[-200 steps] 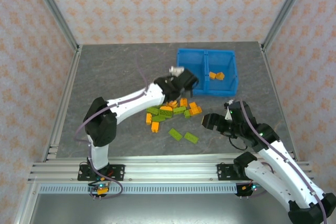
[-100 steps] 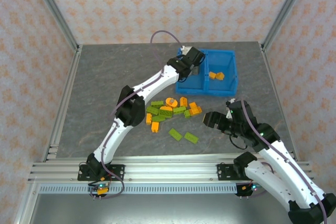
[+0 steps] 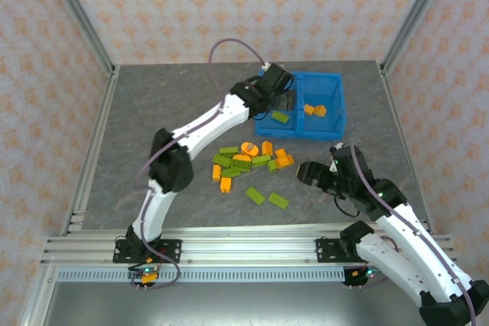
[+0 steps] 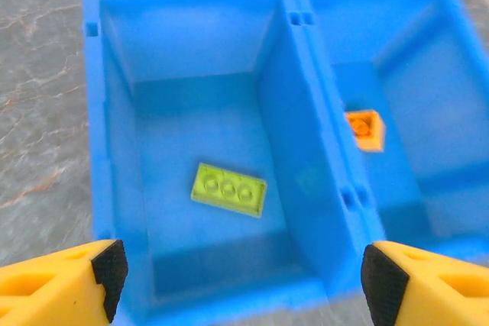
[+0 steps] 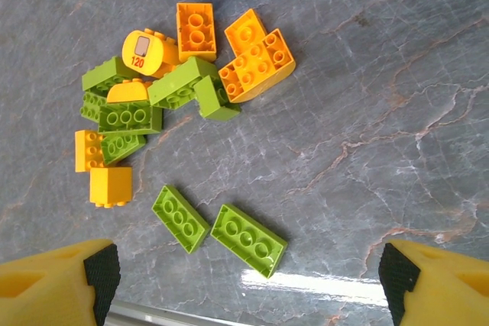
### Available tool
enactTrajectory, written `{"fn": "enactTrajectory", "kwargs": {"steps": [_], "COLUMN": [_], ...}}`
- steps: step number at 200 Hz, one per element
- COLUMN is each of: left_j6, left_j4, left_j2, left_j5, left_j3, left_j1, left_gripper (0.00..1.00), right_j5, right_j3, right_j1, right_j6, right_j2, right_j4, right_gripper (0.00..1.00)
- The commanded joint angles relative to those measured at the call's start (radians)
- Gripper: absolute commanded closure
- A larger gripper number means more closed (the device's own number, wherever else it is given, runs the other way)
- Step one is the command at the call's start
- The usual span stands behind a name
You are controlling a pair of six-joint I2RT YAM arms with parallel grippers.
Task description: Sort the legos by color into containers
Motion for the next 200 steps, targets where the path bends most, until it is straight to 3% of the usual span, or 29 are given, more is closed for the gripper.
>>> {"fn": "enactTrajectory", "kwargs": {"steps": [1, 39, 76, 97, 110, 149, 172, 200], "left_j6": [0.149, 0.463, 0.874, 1.110, 1.204, 1.362, 1.363, 1.356], "left_j4": [0.102, 0.067, -0.014, -0.055, -0.041, 0.151, 0.231, 0.311], "left_j2": [-0.290, -0.662, -0.914, -0.967, -0.978, -1.017, -1.045, -1.097], "left_j5": [0.036, 0.064, 0.156, 0.023, -0.033, -0.021, 0.019, 0.052], "left_j3": [-0.177, -0.500, -0.792, -0.935, -1.006, -1.169, -1.230, -1.325], "left_j1": [-0.075, -0.236, -0.409, -0.533, -0.563, -0.553, -0.531, -0.513], "left_gripper": [0.15, 0.00, 0.00, 0.00, 0.00, 0.00, 0.00, 0.00], "right_j5": [0.031, -0.019, 0.060, 0.079, 0.080, 0.090, 0.161, 0.158], "right_j3": [-0.016, -0.017, 0.042, 0.079, 0.112, 0.155, 0.184, 0.238], "right_j1": [0.005, 0.004, 0.003, 0.001, -0.006, -0.001, 0.003, 0.005], "right_j6": [-0.039, -0.071, -0.132, -0.088, -0.008, 0.259, 0.287, 0.277], "right_j2": [0.041, 0.232, 0.480, 0.621, 0.690, 0.832, 0.863, 0.937], "right_j4": [0.049, 0.219, 0.302, 0.352, 0.360, 0.402, 0.384, 0.354], "right_gripper": [0.11, 0.11, 0.11, 0.11, 0.11, 0.12, 0.11, 0.12]}}
